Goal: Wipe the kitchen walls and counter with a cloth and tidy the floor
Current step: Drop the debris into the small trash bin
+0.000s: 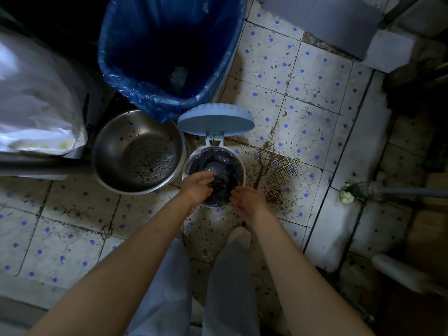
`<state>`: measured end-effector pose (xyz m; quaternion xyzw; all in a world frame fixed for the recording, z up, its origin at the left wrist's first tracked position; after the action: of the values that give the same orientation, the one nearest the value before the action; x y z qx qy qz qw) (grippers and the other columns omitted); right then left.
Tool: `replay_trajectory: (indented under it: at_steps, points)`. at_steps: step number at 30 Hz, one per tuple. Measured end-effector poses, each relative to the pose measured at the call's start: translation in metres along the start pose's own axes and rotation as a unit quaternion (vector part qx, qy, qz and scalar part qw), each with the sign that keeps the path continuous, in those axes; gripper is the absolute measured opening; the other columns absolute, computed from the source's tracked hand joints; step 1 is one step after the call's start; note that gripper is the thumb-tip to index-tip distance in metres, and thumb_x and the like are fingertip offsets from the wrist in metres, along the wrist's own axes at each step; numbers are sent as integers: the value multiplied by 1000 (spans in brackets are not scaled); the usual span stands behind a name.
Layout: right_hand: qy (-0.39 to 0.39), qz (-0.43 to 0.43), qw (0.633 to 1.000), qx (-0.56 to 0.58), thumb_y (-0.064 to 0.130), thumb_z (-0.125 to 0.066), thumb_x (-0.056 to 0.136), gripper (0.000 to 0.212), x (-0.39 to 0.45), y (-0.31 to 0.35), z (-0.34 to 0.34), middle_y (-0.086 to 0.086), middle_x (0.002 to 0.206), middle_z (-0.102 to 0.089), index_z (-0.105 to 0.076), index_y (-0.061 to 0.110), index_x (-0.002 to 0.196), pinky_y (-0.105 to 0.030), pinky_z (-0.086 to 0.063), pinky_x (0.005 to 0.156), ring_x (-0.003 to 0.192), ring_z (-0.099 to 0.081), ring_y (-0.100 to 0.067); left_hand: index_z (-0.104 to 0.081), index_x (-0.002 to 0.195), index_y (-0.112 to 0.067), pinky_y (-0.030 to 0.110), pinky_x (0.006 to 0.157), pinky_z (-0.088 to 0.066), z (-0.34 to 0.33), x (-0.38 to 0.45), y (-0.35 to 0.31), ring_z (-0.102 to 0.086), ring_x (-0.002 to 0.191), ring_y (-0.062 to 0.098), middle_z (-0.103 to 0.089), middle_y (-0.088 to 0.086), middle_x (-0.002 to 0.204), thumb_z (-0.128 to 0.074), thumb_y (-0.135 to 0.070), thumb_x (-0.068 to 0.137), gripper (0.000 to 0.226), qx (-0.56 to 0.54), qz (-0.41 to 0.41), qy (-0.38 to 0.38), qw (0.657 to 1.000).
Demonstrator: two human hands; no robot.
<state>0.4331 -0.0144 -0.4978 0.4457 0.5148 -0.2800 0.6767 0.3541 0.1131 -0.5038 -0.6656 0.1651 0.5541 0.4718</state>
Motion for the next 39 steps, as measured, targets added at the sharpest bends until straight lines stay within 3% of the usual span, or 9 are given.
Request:
replay_trajectory:
  at_steps: [9,15,19,23,28,32,35,37,39]
  points:
    - [4,-8,1000,-11,-6,-48,90,35,-4,0,-3,-22,131,-54,-53,-3,125,-22,-45,65,86,-54,-18,-55,126,-10,32,100,-44,3,1,3,-53,121,22,-57,10,130,-48,20,83,54,-3,4,8,1000]
    - [-4,-4,1000,-10,-9,-49,89,36,-6,-1,-4,-24,130,-54,-52,-5,125,-22,-46,65,88,-53,-19,-57,125,-11,35,102,-44,-2,3,3,-56,114,24,-58,11,129,-50,6,91,39,-29,9,-9,999]
    - [-7,-6,1000,-13,-9,-48,89,36,-6,-2,-3,-25,130,-54,-51,-6,125,-23,-46,65,91,-53,-20,-55,126,-9,34,104,-41,-7,3,-1,-52,121,23,-57,10,130,-42,18,88,49,-23,12,1,1000]
    - [-7,-32,999,39,-9,-47,91,30,-12,0,-2,-20,121,-60,-56,-4,120,-18,-47,50,73,-58,-17,-55,126,-6,34,104,-41,-7,4,-1,-50,124,23,-57,13,130,-43,21,85,50,-21,4,12,1000]
    - [-12,-33,999,42,-9,-48,91,29,-17,2,-2,-21,125,-58,-57,-3,119,-19,-44,56,97,-60,-25,-57,123,-8,36,103,-43,-5,3,-2,-51,123,23,-57,13,130,-44,23,83,52,-18,6,11,1000]
    - [-20,-4,1000,2,-7,-53,89,25,-19,4,-1,-21,122,-59,-61,2,111,-22,-46,61,87,-59,-21,-58,123,-8,34,101,-44,-1,-8,-5,-52,122,25,-58,14,129,-46,23,82,52,4,3,11,1000]
    - [-18,27,999,-36,-7,-60,83,26,-26,9,2,-20,119,-62,-61,18,81,-38,-54,83,101,-62,-30,-60,120,-6,34,100,-43,4,-22,-11,-53,120,26,-60,14,125,-49,23,80,51,20,-1,9,1000]
    - [-14,47,998,-46,-6,-65,80,29,-35,15,4,-17,115,-64,-59,22,76,-46,-51,93,105,-61,-33,-65,108,-12,40,105,-40,7,-27,-15,-54,120,25,-63,13,121,-52,22,78,47,26,-4,12,1000]
    - [-6,51,997,-53,-4,-68,78,26,-46,21,7,-14,113,-65,-60,21,80,-47,-51,93,106,-62,-32,-66,97,-18,46,107,-38,11,-36,-20,-55,118,24,-66,10,116,-54,21,78,45,31,-1,12,999]
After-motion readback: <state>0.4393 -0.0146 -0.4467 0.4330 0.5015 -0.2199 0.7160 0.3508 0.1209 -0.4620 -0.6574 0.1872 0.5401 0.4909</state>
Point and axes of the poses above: each hand's wrist, its own x-axis towards the middle knuckle, its own z-axis out of the back of the hand, y = z × x, the point moved 3 cm from there along x, towards the middle knuckle
